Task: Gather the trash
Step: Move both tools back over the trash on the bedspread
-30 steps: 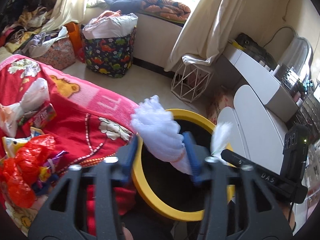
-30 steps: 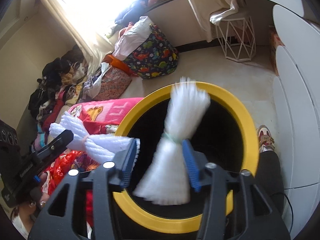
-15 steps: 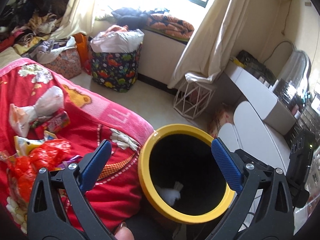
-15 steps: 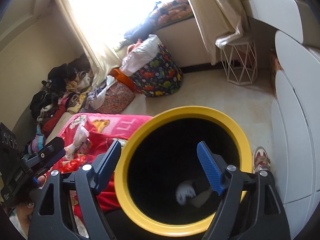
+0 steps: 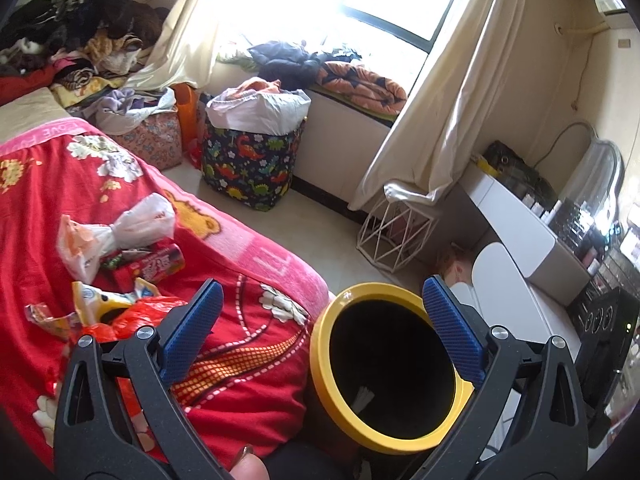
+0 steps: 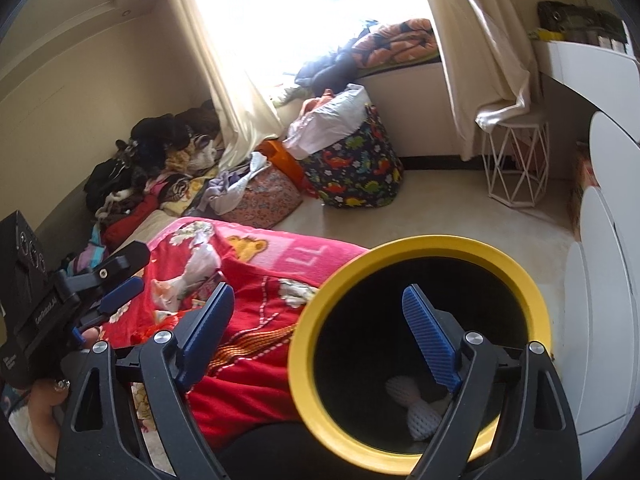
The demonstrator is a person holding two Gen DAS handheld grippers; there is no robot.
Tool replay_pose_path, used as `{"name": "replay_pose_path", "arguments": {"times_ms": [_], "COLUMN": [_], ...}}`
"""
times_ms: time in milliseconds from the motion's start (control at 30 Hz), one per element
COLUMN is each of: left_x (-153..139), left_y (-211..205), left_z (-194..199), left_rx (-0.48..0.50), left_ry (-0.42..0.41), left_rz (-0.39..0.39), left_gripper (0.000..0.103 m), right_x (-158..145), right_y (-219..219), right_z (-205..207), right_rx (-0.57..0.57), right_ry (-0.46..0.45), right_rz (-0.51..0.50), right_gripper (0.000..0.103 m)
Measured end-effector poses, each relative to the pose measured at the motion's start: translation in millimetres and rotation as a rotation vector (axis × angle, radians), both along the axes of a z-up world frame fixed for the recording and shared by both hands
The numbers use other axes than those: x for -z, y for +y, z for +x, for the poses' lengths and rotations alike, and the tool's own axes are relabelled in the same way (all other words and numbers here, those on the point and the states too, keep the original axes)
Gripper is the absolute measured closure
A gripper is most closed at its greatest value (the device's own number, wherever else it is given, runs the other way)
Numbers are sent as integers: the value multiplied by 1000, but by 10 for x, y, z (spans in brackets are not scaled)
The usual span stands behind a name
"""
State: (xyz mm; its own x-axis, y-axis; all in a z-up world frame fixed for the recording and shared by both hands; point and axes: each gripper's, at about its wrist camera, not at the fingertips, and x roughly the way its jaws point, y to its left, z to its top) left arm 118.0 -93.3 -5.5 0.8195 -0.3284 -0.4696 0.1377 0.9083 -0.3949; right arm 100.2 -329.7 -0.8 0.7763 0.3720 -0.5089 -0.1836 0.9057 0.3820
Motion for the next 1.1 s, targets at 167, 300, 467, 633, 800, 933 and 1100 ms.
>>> {"name": "replay_pose_path", "arguments": {"times_ms": [167,300,467,633,800,933,1100], "left_x": [-12,-24,-39,-57,-81,-112,-122], "left_y": [120,218,345,489,606,710,857], "left_z": [-52,-97,-148,-204,-233,-258,-272], "left_rx": [-19,-33,-53,-77,-100,-118,-130], "left_ry": [-17,-31,-43,-54,-64,-73,-73], "left_rz": [-14,-26,-29,-34,-40,-40,-20], "left_gripper": [11,11,11,11,11,11,11], "right_x": [-72,-118,-130,-140,-149,-172,-193], "right_y": [190,323,462,629,786,939,1114], "right_z": [-38,-52,-52,-50,-58,-67,-58], "right_rx": [-30,-56,-89,-126,-167,-201,-252], "right_ry": [-27,-43,-43,-47,-60,-68,-79], "right_rz": [-16,-25,-37,-48,-54,-61,-75], "right_gripper": [18,18,18,18,18,18,18]}}
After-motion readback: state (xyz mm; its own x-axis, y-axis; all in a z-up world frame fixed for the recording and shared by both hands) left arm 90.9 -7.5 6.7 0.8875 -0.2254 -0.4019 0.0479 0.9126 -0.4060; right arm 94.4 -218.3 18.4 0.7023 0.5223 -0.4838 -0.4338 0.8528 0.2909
